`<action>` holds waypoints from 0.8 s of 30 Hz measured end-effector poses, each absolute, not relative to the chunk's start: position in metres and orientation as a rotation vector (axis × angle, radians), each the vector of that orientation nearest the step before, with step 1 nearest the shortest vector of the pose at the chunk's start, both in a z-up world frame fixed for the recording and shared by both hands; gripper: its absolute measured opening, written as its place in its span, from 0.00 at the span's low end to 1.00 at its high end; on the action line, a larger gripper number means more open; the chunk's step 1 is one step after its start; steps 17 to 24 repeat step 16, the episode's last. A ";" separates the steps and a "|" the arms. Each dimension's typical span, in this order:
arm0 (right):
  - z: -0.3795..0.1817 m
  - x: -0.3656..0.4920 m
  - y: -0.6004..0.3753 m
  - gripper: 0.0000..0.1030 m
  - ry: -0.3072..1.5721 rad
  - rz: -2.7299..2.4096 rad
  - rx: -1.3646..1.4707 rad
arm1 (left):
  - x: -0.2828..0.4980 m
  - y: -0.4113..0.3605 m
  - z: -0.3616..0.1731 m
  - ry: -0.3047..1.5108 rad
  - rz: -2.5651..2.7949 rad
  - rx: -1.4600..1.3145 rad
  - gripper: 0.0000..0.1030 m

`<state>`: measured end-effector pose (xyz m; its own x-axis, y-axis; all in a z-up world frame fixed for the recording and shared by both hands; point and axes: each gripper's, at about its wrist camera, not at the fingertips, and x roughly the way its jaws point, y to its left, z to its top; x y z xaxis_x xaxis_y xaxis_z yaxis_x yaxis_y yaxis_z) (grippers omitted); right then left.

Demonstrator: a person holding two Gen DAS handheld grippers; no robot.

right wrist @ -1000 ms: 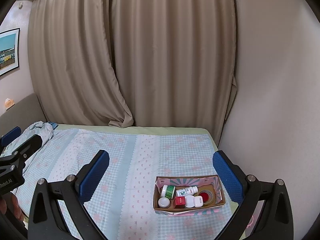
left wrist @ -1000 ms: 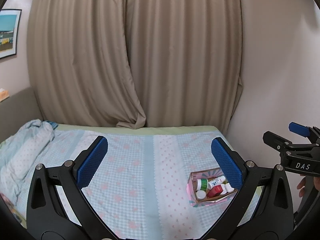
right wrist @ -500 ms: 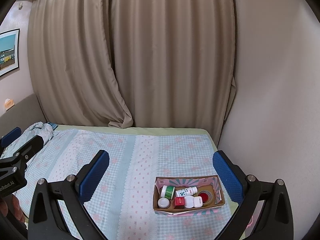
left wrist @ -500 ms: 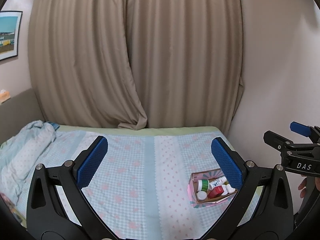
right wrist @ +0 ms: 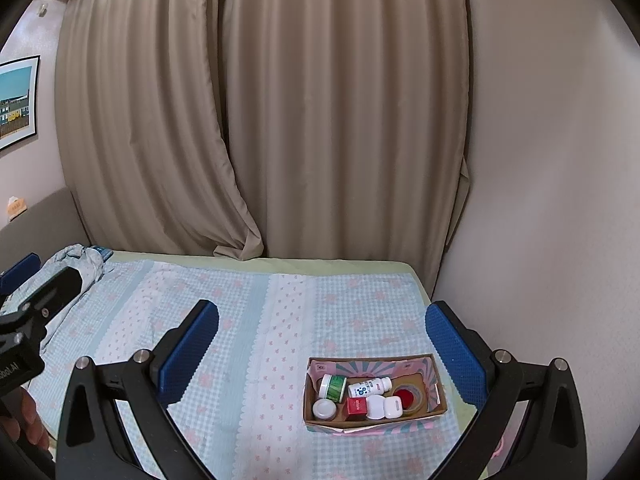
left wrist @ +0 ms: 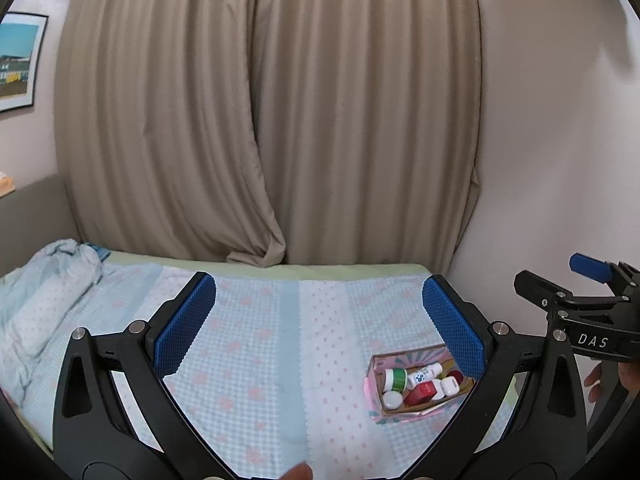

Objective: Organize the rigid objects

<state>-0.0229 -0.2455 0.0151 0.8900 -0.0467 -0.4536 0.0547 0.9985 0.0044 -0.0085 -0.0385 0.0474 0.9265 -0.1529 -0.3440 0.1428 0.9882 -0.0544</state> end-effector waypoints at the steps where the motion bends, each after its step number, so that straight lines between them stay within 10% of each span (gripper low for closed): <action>1: 0.016 -0.022 -0.245 1.00 0.471 -0.051 0.020 | -0.009 -0.039 0.048 0.349 -0.143 -0.024 1.00; 24: 0.017 -0.017 -0.243 1.00 0.468 -0.054 0.024 | -0.011 -0.037 0.049 0.308 -0.138 0.008 1.00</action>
